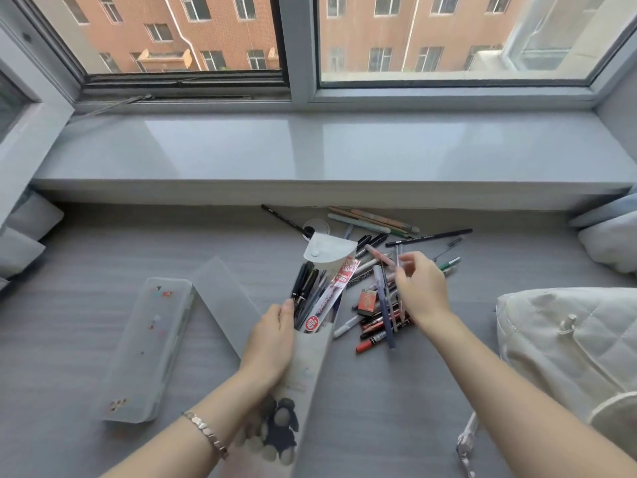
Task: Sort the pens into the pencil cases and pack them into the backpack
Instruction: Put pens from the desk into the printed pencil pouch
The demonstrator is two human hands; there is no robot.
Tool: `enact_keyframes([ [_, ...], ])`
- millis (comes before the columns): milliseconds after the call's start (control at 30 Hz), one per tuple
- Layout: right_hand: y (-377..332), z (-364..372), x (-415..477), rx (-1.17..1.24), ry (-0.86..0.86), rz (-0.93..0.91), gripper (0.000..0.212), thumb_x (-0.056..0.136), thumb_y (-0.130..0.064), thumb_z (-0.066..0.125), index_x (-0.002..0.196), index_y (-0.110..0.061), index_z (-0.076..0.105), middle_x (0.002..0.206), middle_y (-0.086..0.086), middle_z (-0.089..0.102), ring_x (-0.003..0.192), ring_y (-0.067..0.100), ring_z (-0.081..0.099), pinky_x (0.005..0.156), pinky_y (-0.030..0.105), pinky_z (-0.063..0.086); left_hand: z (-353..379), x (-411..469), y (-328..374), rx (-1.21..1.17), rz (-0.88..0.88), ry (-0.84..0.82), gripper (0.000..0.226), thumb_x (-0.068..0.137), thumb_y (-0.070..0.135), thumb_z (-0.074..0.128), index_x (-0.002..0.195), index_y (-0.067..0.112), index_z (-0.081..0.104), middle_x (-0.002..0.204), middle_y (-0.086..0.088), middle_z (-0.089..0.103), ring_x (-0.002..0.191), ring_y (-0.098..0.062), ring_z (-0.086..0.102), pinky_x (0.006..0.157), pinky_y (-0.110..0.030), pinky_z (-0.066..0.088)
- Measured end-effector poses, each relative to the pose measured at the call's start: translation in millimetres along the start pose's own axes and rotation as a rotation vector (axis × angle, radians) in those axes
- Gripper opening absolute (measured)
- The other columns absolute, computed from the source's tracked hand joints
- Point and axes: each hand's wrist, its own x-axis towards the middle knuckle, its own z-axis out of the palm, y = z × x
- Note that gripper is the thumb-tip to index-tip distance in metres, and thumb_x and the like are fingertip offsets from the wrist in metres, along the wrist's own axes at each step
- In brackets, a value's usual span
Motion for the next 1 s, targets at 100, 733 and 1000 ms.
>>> enact_keyframes([
  [100,10,9,23,-0.294,-0.098,0.144,0.027,0.091,-0.019,0.052,0.112,-0.003,0.055,0.111,0.017,0.063,0.106,0.034,0.054,0.087,0.037,0.043,0,3,3,-0.017,0.008,0.011,0.05,0.1,0.039,0.023,0.086,0.001,0.053,0.081,-0.005,0.058,0.084,-0.027,0.053,0.069,-0.033,0.033],
  [733,-14,15,-8,-0.334,-0.309,0.12,0.028,0.095,-0.021,0.043,0.11,0.003,0.042,0.109,0.023,0.06,0.098,0.037,0.059,0.073,0.037,0.045,1,-7,0,-0.009,-0.04,-0.028,0.044,0.099,0.04,0.024,0.07,0.014,0.042,0.071,0.002,0.052,0.076,-0.024,0.048,0.067,-0.033,0.033],
  [1000,-11,24,-23,-0.465,-0.329,0.115,0.017,0.092,-0.017,0.045,0.098,-0.003,0.053,0.109,0.021,0.063,0.101,0.035,0.06,0.075,0.033,0.046,-1,-16,2,-0.008,-0.029,-0.031,0.043,0.099,0.041,0.024,0.068,0.015,0.038,0.068,0.002,0.05,0.072,-0.022,0.046,0.065,-0.033,0.032],
])
